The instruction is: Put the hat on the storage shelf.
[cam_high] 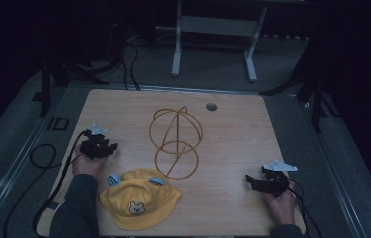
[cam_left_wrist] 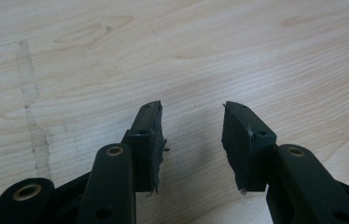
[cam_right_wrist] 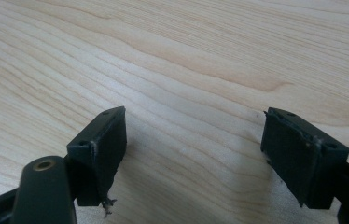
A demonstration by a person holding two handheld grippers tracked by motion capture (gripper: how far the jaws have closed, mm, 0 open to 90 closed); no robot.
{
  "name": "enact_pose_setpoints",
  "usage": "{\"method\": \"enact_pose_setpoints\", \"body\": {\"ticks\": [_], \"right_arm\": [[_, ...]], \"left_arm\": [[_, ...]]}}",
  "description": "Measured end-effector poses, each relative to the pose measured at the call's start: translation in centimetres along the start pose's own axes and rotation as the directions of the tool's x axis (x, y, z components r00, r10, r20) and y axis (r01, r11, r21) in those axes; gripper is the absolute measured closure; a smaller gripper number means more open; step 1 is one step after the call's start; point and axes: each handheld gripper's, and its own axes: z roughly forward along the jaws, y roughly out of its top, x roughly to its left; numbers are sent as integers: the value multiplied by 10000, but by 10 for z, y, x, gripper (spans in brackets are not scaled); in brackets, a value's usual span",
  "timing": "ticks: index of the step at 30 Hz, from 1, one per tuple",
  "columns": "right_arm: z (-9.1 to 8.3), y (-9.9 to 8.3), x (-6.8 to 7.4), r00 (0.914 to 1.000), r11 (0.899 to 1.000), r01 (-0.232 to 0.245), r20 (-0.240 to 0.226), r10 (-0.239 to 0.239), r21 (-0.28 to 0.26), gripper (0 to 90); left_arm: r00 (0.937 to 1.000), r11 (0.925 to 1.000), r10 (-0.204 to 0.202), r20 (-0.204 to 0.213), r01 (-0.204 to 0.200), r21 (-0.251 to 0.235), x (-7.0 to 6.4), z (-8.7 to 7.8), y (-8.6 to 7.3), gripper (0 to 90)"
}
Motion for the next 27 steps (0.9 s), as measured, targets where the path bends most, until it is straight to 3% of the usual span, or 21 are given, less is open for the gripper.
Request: {"method": "enact_pose_setpoints", "body": {"ticks": [3, 5, 11, 21, 27], "right_arm": [[0, 0, 0, 10000, 10000, 2, 1, -2, -2, 223], [0, 0, 0, 10000, 10000, 1, 1, -1, 0, 223], [0, 0, 0, 10000, 10000, 0, 1, 0, 0, 223], [0, 0, 0, 10000, 10000, 3, 2, -3, -1, 223], [0, 0, 0, 10000, 10000, 3, 0, -3, 0, 223]], "left_arm": [[10000, 10000, -54, 60, 55, -64, 1, -4, 1, 578], [9986, 9997, -247, 460, 249, -31, 3, -11, 3, 575], [9971, 10000, -17, 761, 15, 25, 2, -25, 9, 579], [9925, 9980, 609, 1060, -621, 88, -7, -49, 23, 602], [9836, 9919, 1192, 1354, -1240, 269, -15, -62, 27, 594]]}}
